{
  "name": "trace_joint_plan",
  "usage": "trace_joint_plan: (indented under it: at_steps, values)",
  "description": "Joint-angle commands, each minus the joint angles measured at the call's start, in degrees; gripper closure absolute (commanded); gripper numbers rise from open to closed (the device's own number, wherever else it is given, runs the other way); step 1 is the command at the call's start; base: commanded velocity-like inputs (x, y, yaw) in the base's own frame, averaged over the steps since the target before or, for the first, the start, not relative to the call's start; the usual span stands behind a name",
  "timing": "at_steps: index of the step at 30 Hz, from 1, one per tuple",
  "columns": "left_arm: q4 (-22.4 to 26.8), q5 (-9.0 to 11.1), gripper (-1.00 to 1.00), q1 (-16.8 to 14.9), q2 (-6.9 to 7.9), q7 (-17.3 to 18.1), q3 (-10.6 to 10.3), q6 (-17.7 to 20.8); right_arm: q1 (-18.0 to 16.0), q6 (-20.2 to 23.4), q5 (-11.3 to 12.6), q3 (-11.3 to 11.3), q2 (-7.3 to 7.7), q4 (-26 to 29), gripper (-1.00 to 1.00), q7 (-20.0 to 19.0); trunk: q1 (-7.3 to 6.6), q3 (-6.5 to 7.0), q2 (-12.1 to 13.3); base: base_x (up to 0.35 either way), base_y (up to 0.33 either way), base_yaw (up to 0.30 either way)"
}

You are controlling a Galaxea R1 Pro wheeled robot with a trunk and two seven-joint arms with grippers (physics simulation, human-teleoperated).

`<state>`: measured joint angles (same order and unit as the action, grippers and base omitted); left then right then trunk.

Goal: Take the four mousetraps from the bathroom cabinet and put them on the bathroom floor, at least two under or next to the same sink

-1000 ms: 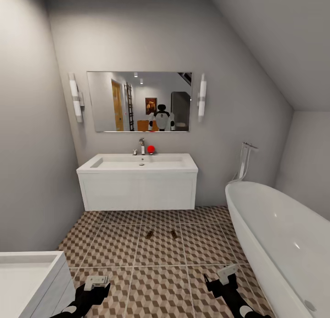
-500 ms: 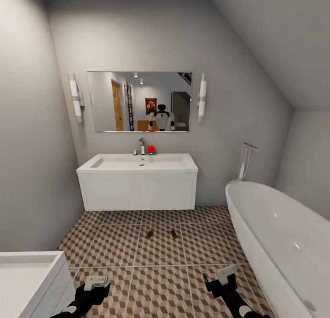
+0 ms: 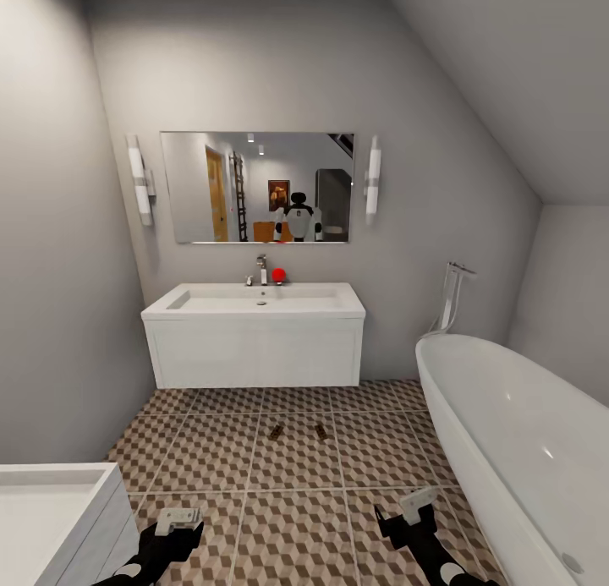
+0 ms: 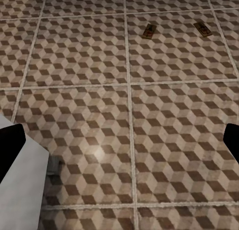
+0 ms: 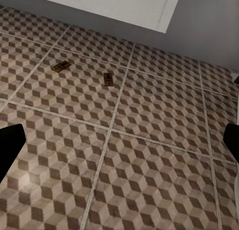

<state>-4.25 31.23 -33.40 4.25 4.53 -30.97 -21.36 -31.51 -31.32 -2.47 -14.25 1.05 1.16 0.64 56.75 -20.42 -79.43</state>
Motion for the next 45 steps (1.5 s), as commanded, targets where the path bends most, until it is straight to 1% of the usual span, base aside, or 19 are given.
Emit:
trace_joint_plan:
  at_steps: [1,21,41,45]
  values:
    - [-0.24,0.59,-1.00,-0.09,-0.03,0.47,-0.32,-0.30,-0.04,-0.15,-0.25,0.01,0.01,-0.03,-1.00,0.07,0.00,-0.07,-0.04,0.000,0.000,0.000]
    - [-0.24,0.59,-1.00,-0.09,-0.03,0.47,-0.32,-0.31,-0.04,-0.17,-0.25,0.01,-0.08,-0.02,-1.00,0.07,0.00,-0.07,-0.04,0.000,0.000,0.000]
    - [-0.24,0.59,-1.00,-0.09,-0.12,0.47,-0.32,-0.28,-0.04,-0.15,-0.25,0.01,-0.23,-0.06,-1.00,0.07,-4.39,3.52,7.98,0.000,0.000,0.000]
    - [-0.24,0.59,-1.00,-0.09,-0.12,0.47,-0.32,-0.27,-0.04,-0.15,-0.25,0.01,-0.46,-0.06,-1.00,0.07,-5.27,4.24,9.58,0.000,0.000,0.000]
